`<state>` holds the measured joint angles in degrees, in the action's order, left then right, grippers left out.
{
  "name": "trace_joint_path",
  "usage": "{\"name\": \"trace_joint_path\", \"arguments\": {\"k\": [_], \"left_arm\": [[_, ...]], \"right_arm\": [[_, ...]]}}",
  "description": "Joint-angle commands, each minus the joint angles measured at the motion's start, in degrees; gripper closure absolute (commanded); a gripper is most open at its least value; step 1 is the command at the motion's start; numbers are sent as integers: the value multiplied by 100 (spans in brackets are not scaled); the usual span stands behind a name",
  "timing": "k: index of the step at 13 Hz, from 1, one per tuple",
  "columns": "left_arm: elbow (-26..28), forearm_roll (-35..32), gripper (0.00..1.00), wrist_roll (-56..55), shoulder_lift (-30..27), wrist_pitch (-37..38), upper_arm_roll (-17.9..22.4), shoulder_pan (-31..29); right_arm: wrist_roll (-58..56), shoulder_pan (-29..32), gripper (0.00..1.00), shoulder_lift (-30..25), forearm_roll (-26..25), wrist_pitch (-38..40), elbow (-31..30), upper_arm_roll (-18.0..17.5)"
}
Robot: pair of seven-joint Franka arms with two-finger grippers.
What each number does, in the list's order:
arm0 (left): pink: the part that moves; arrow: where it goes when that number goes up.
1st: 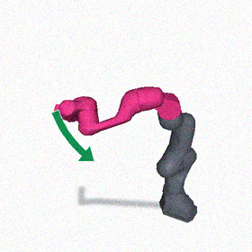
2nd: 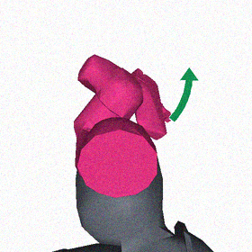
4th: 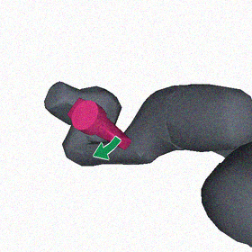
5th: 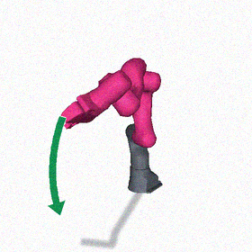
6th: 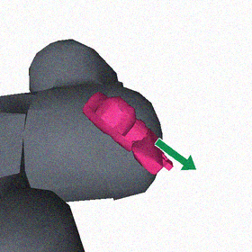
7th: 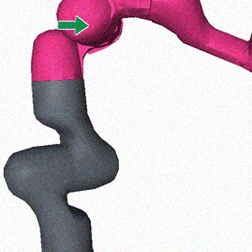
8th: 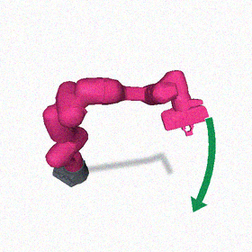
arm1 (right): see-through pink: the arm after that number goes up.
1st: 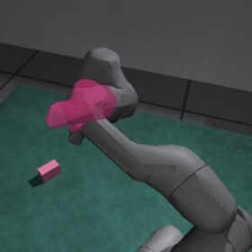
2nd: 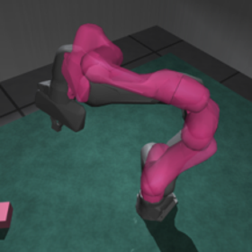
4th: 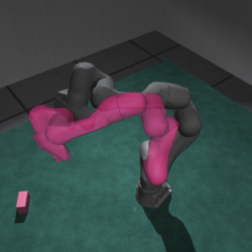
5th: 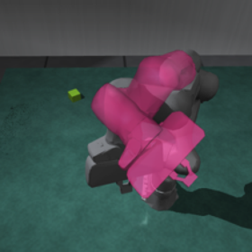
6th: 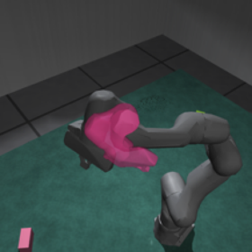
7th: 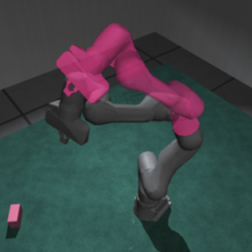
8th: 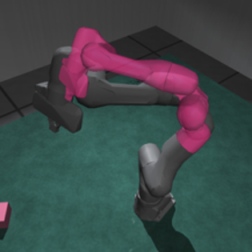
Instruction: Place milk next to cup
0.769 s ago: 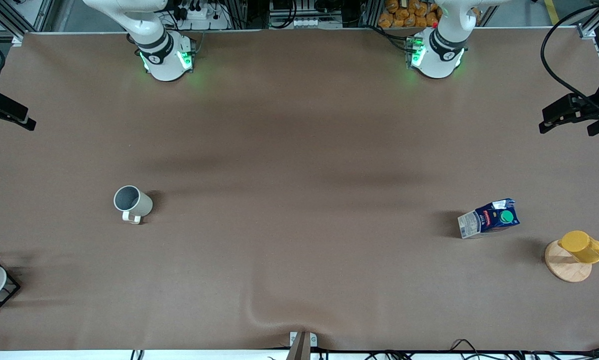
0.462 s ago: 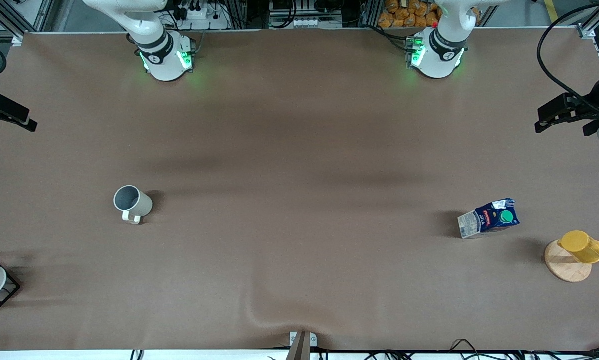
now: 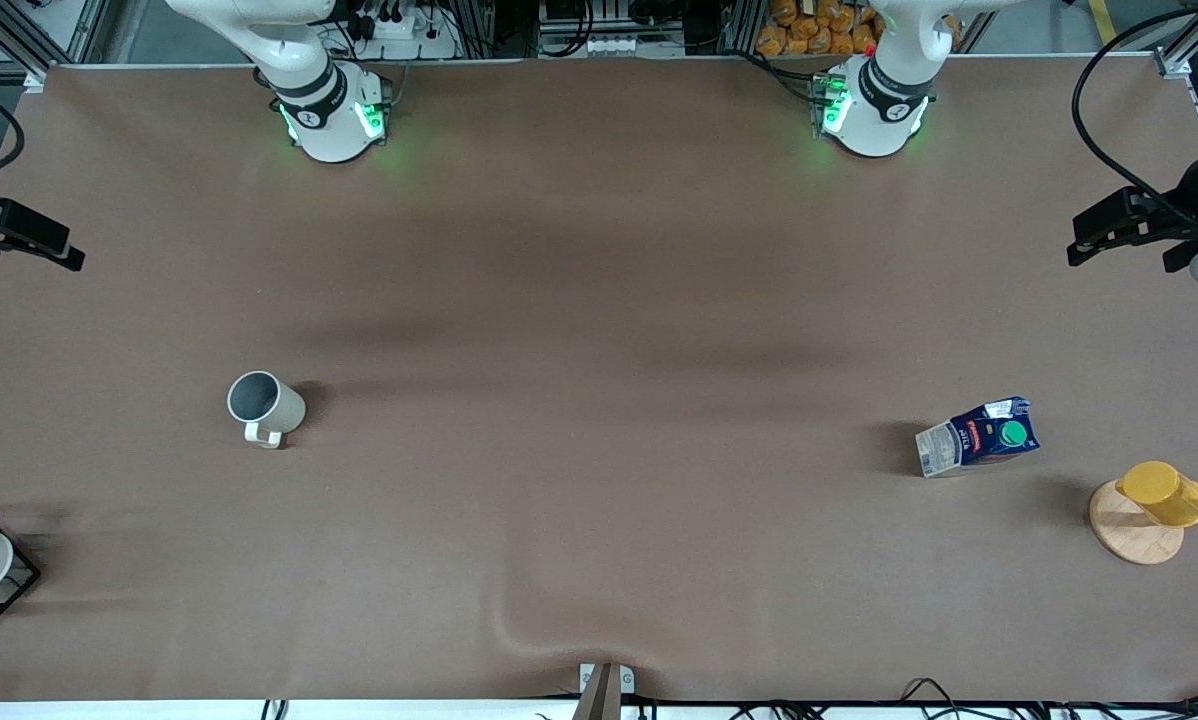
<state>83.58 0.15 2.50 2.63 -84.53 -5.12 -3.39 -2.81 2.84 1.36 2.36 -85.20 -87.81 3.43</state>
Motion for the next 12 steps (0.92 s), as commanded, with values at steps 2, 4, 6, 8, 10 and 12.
{"name": "trace_joint_path", "arguments": {"k": [2, 4, 6, 8, 10, 12], "left_arm": [[97, 204, 0, 58, -26, -28, 38, -152], [88, 450, 0, 67, 123, -185, 38, -329], [36, 477, 0, 14, 412, -371, 55, -390], [-192, 477, 0, -3, 720, -423, 55, -434], [-184, 442, 0, 5, 940, -599, 55, -391], [-184, 416, 0, 5, 1344, -696, 29, -355]], "right_arm": [[17, -47, 0, 242, 72, 65, 115, 8], [26, 23, 0, 451, 81, 56, 115, 17], [-9, 58, 0, 785, 46, 12, 124, 26], [-27, 85, 0, 997, 28, -32, 124, 35], [-27, 102, 0, 1304, -24, -163, 124, 43], [-36, 224, 0, 1838, -16, -426, 124, 52]]}}
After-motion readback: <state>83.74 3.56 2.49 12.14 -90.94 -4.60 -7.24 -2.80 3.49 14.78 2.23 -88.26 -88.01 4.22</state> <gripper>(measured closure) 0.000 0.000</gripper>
